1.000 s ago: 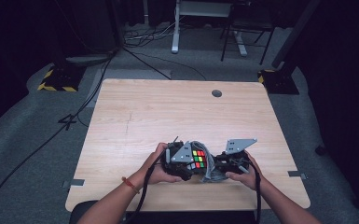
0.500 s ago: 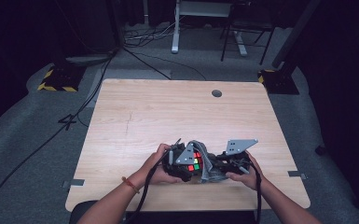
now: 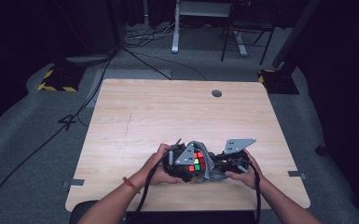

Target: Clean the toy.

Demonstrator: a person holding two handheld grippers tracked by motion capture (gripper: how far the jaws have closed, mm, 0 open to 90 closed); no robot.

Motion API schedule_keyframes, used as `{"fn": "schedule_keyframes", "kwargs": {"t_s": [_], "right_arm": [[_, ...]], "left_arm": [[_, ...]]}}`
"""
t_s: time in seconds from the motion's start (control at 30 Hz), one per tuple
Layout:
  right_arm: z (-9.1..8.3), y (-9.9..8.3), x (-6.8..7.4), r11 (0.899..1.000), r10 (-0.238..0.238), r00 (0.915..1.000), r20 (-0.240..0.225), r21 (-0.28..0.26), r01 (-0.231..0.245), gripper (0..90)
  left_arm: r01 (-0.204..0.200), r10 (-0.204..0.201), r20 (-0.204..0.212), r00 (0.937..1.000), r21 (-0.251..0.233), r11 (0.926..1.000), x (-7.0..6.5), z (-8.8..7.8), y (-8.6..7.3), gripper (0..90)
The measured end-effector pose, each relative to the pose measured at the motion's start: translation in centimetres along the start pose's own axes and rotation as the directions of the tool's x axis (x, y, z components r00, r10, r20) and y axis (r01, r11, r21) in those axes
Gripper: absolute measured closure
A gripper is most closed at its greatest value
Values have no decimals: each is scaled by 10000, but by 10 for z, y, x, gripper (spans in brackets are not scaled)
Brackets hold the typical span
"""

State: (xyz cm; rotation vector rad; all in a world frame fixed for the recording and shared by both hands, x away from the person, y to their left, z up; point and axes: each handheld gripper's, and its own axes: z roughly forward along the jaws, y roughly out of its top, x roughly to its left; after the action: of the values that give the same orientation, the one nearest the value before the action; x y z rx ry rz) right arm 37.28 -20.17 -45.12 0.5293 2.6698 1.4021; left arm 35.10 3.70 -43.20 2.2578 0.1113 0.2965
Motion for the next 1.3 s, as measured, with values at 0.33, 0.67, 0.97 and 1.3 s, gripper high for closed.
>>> {"fn": "schedule_keyframes", "kwargs": {"t_s": [0.33, 0.67, 0.97, 1.3], "right_arm": [[13, -5, 2, 9988, 113, 9994, -336, 479, -97, 788], [-1, 3, 9, 9999, -56, 9997, -219, -90, 54, 791], [-5, 6, 12, 9996, -136, 9999, 75, -253, 138, 792], [-10, 9, 13, 9983, -218, 9997, 125, -539, 224, 791]], "left_arm": [[136, -117, 267, 9996, -706, 9974, -1, -4, 1, 328], [178, -178, 54, 9998, -85, 9998, 3, 3, -4, 326], [-5, 14, -223, 9998, 399, 9992, 2, 7, -4, 326], [-5, 20, -297, 9996, 507, 9987, 2, 7, -5, 331]]}}
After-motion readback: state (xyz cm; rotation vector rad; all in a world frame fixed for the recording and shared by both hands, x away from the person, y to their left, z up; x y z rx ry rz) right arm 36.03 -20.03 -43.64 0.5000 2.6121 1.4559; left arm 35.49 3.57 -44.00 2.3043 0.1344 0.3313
